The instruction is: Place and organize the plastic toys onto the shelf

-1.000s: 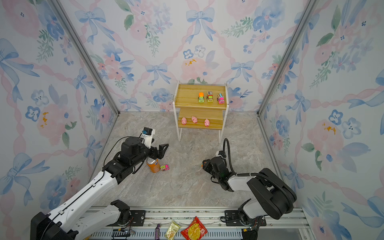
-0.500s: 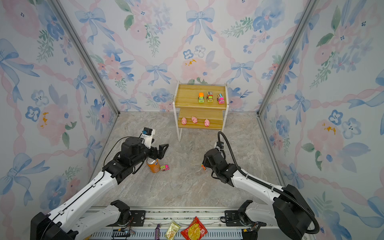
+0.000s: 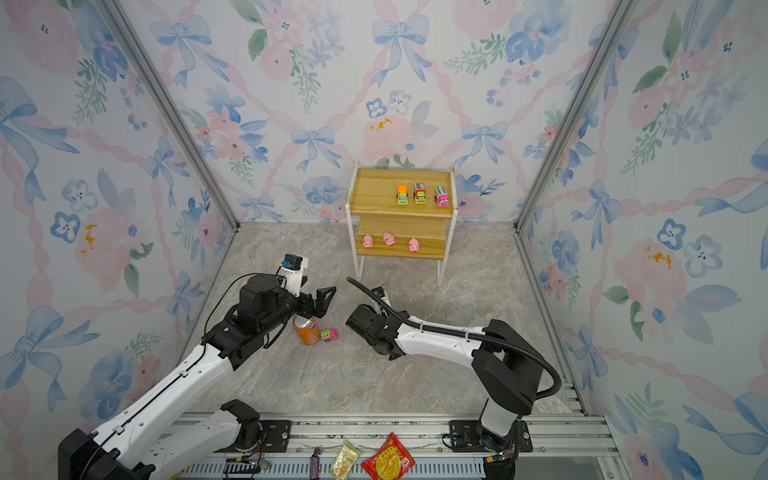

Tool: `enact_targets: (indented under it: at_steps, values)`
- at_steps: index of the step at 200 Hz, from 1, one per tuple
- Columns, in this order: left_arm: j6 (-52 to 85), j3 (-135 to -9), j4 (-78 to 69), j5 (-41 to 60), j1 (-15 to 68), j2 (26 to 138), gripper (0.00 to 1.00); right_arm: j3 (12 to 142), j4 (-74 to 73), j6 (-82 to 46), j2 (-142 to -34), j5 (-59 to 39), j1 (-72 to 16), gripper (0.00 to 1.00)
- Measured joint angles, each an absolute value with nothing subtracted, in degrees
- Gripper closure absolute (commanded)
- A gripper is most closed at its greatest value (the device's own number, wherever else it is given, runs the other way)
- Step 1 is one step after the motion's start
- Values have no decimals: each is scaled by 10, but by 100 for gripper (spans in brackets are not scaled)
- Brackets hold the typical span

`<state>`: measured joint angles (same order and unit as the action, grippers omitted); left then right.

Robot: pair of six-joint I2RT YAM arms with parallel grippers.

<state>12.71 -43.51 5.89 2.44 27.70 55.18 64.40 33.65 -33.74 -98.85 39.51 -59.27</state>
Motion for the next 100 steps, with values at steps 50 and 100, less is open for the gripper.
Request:
enact_targets:
  at_steps: [50,100]
  values:
    - [127,-435,59,24,277,552,2,658,397,-304,-1043,397,-593,35]
    - [127,-435,59,24,277,552,2,660,407,-289,-1060,395,-581,38]
